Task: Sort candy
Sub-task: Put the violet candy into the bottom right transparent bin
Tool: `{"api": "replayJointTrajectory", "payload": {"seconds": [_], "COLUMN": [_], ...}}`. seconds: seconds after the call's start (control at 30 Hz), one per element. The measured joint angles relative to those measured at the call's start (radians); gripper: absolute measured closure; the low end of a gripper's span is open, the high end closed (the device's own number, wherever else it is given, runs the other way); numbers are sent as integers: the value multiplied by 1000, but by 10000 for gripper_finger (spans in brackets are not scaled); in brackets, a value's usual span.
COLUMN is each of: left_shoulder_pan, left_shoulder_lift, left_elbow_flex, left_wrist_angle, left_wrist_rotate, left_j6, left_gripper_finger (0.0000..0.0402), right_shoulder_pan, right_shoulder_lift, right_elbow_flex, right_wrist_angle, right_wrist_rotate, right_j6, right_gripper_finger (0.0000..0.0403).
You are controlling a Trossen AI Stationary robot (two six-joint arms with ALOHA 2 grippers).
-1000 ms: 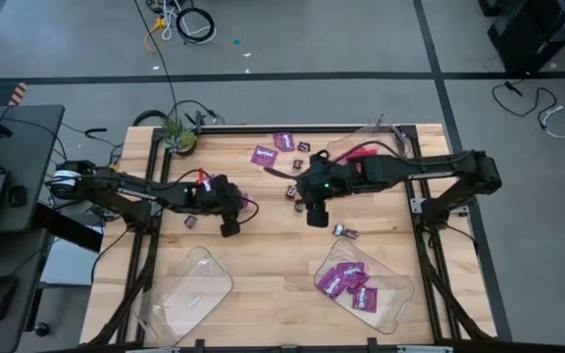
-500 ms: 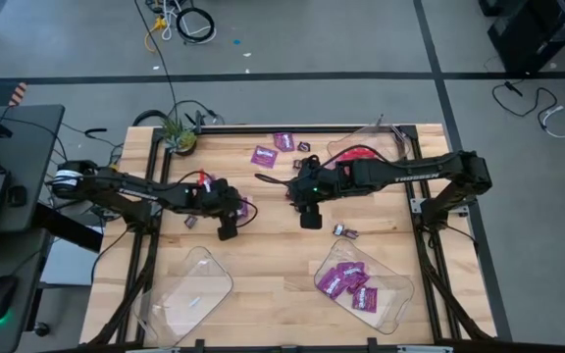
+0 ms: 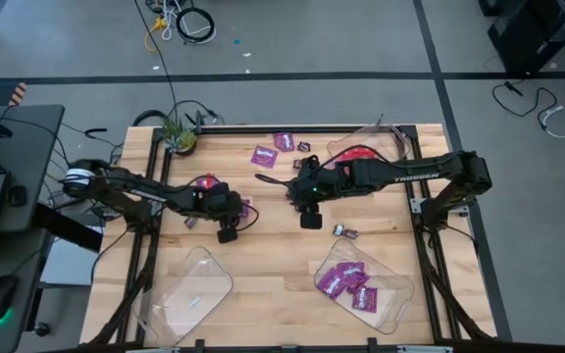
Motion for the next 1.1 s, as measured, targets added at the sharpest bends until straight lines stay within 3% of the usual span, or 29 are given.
{"api": "replayJointTrajectory", "payload": {"seconds": [0.07,0.23,0.43,0.63,0.83,1.1], "left_shoulder_pan": [-6,-25,-25,-18,-9,-5], "left_shoulder_lift": [-11,-72,-138,-141,-141,-141], "left_elbow_flex": [2,32,41,40,40,41], "left_wrist_angle": [-1,27,180,325,422,490], "left_wrist_rotate": [2,69,324,476,523,545], "left_j6": [-3,15,24,-29,-87,-116], "left_gripper_finger": [387,392,398,399,399,399], "right_shoulder_pan": [1,20,72,127,152,151], "right_shoulder_lift": [-5,-19,-23,-16,-1,4], "right_elbow_flex": [0,-8,-139,-249,-253,-252], "right_wrist_angle": [-25,-91,174,474,519,558], "right_wrist_rotate": [3,-36,-88,-56,-35,-80], "right_j6": [-1,0,-24,-25,-21,-18], "right_gripper_finger": [244,268,260,230,213,233]}}
